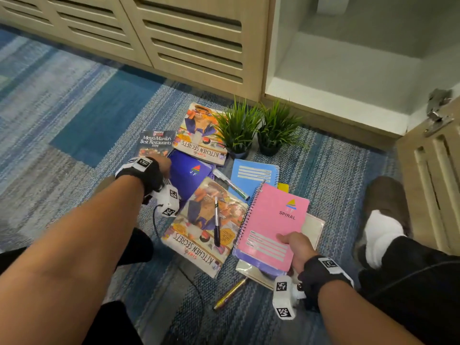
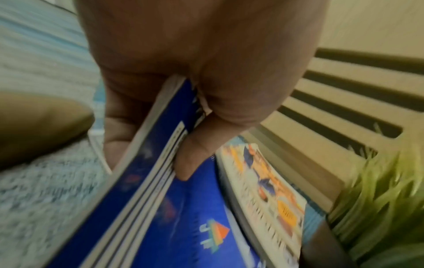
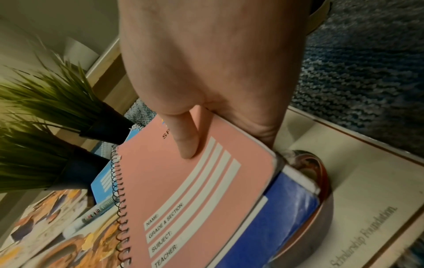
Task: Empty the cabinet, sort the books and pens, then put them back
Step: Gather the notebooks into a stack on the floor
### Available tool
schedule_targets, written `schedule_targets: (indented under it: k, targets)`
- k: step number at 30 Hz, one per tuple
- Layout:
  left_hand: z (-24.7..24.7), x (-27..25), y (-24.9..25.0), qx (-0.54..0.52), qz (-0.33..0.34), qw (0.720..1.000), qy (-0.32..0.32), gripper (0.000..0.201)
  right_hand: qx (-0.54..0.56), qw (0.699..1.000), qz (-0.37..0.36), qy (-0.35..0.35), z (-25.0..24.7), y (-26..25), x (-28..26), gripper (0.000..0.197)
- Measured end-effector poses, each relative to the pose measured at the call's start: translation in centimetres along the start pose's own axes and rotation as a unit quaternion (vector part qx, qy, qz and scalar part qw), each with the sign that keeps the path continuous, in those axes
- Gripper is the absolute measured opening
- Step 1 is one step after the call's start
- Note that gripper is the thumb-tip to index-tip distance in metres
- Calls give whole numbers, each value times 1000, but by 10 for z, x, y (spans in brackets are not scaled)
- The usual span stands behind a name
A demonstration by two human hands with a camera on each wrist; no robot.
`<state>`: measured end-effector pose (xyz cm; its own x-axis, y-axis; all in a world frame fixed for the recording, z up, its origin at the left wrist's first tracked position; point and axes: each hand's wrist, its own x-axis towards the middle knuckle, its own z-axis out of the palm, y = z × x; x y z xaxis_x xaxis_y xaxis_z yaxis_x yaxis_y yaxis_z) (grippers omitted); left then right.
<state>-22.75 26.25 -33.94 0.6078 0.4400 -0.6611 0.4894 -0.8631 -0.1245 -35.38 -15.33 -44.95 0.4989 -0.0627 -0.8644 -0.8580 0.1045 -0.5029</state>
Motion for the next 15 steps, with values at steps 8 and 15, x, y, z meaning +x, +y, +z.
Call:
schedule_targets:
  k: [8, 15]
  targets:
    - [-96, -134, 10, -87, 33, 981, 170, 23, -100, 989, -106, 8, 4, -15, -12, 27]
    - [-42, -191, 73, -425, 172, 888, -48, 39, -116, 992, -54, -13, -3, -23, -22, 41]
